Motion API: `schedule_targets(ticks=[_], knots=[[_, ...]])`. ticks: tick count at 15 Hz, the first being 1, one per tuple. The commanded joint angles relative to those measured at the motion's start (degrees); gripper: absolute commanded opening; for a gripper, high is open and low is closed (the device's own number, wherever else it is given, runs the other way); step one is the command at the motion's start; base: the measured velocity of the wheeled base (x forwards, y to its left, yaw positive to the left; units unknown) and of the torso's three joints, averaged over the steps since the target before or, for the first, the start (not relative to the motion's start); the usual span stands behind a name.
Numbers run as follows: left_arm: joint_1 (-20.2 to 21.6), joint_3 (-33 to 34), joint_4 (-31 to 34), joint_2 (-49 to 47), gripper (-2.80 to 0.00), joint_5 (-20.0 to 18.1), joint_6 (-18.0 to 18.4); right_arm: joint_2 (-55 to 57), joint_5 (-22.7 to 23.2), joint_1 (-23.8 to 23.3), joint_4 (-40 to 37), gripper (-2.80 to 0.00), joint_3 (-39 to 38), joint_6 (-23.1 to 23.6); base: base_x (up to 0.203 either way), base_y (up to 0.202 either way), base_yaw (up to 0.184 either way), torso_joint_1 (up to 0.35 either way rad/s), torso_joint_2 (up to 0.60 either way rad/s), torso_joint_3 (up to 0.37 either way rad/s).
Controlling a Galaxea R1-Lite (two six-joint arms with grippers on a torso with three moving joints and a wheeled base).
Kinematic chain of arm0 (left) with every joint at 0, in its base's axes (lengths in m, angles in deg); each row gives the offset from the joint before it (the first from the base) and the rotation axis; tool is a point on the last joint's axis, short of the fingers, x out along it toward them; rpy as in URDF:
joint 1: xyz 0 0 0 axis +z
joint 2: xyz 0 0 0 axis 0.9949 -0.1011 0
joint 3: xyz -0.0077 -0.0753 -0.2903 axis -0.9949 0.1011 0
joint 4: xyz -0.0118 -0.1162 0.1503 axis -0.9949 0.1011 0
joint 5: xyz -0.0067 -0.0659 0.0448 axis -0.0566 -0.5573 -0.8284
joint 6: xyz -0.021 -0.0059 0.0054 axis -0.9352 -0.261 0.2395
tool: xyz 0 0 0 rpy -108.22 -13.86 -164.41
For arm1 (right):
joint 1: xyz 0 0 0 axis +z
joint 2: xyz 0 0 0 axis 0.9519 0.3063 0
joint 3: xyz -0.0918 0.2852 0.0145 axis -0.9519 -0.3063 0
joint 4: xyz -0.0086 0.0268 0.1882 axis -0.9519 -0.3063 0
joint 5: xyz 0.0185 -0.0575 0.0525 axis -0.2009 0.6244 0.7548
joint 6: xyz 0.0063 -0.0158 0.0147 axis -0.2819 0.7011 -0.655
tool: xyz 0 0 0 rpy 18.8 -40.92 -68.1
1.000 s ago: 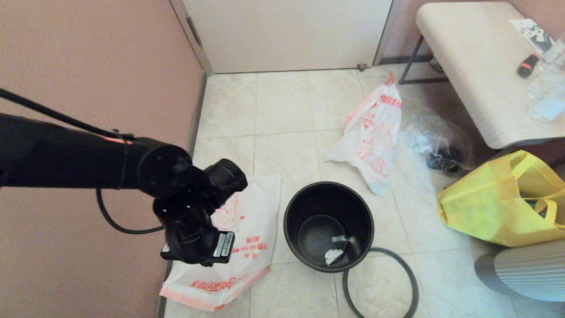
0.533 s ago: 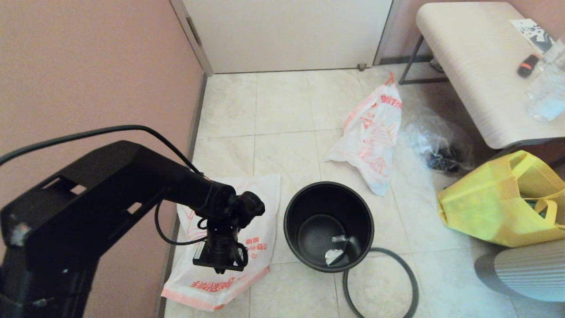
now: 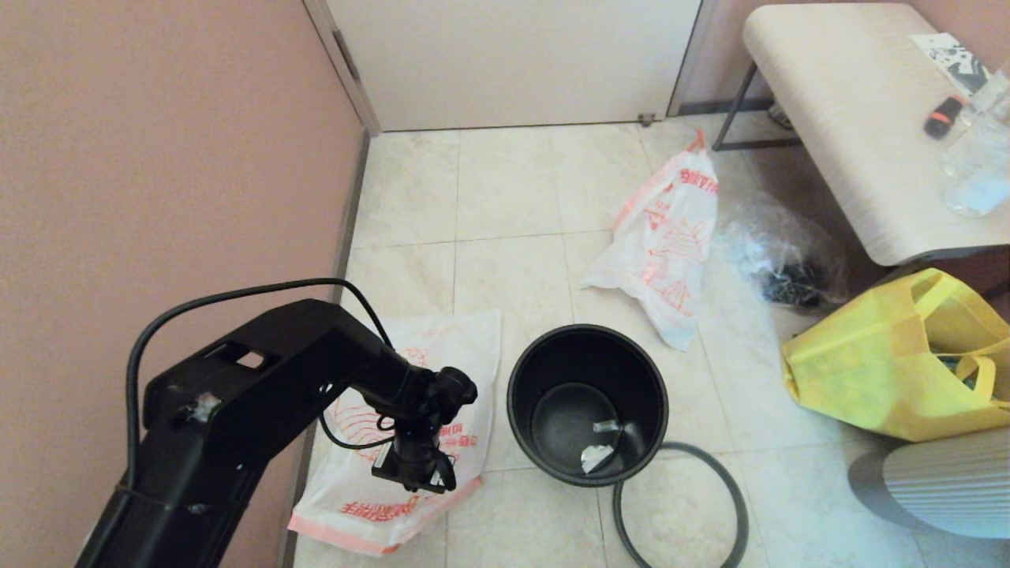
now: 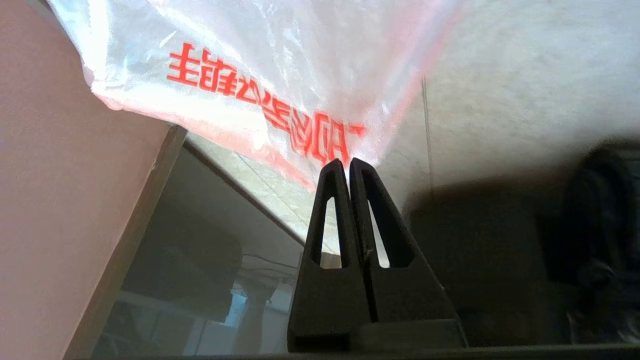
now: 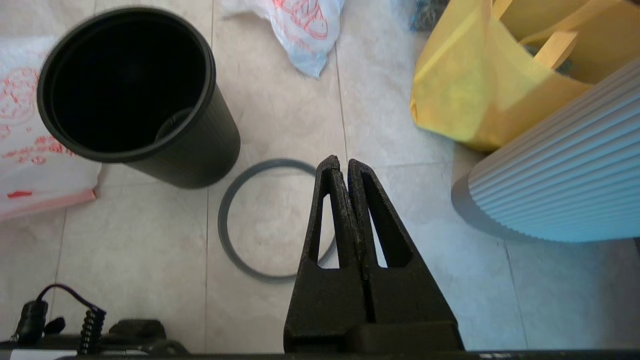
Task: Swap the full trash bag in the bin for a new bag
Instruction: Pick up a new trash bag
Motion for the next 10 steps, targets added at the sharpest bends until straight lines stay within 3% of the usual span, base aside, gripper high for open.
schedule_targets(ticks=[1, 6, 10], knots=[[0.5, 0.8, -0.1, -2.0, 0.0, 0.1, 0.1, 1.9, 0.0, 0.0, 0.0, -2.8, 0.0, 0.0, 0.0, 0.0, 0.0, 0.0, 0.0, 0.0], [1.0, 4.9, -4.4, -2.3, 0.0, -0.1, 3.4, 2.2, 0.0, 0.0, 0.0, -2.8, 0.0, 0.0, 0.0, 0.0, 0.0, 0.0, 0.0, 0.0], [1.9, 3.1, -8.2, -3.3, 0.0, -3.4, 10.3, 3.6, 0.0, 0.0, 0.0, -2.8, 0.0, 0.0, 0.0, 0.0, 0.0, 0.0, 0.0, 0.0]])
